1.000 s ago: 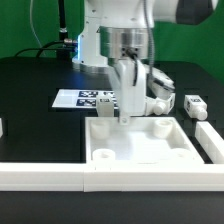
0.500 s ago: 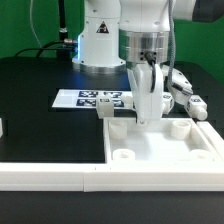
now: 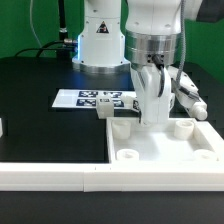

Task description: Assemble one leg

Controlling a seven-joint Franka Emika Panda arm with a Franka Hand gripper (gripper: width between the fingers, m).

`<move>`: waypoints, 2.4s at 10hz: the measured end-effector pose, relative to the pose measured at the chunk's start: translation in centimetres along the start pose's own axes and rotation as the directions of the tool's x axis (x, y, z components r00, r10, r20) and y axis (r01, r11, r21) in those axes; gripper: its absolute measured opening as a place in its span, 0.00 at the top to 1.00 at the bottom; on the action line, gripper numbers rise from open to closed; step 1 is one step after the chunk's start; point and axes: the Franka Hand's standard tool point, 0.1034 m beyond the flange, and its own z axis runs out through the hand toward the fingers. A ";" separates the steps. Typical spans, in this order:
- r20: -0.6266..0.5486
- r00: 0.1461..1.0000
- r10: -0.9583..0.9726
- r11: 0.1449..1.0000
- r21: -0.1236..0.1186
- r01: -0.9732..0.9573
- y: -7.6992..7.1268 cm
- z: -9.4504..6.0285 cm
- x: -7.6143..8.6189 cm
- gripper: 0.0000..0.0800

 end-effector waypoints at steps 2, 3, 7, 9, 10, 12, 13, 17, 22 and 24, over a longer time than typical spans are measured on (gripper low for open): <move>-0.001 1.000 -0.001 1.000 0.002 0.001 0.0 0.0 0.0 0.93; -0.001 1.000 -0.001 1.000 0.001 0.001 0.0 0.0 0.0 0.93; 0.001 1.000 -0.019 1.000 0.004 0.019 0.0 -0.1 0.1 0.29; 0.034 0.996 -0.083 0.996 0.041 0.082 0.2 -2.8 0.9 0.21; 0.052 0.993 -0.105 0.993 0.054 0.103 0.8 -4.0 0.9 0.19; 0.054 0.970 -0.236 0.970 0.065 0.233 1.3 -5.5 1.3 0.19; 0.054 0.974 -0.220 0.974 0.061 0.217 1.4 -5.1 1.2 0.19; 0.023 0.839 -0.544 0.839 0.050 0.542 2.1 -4.6 1.4 0.19; -0.083 0.176 -0.981 0.175 0.010 0.984 4.5 -3.3 4.9 0.19; -0.097 0.066 -0.993 0.067 -0.007 0.998 4.7 -3.6 5.2 0.19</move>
Offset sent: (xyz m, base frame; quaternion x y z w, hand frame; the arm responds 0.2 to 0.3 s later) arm 0.0000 0.0000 0.0000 0.0000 0.0000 0.0000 1.0000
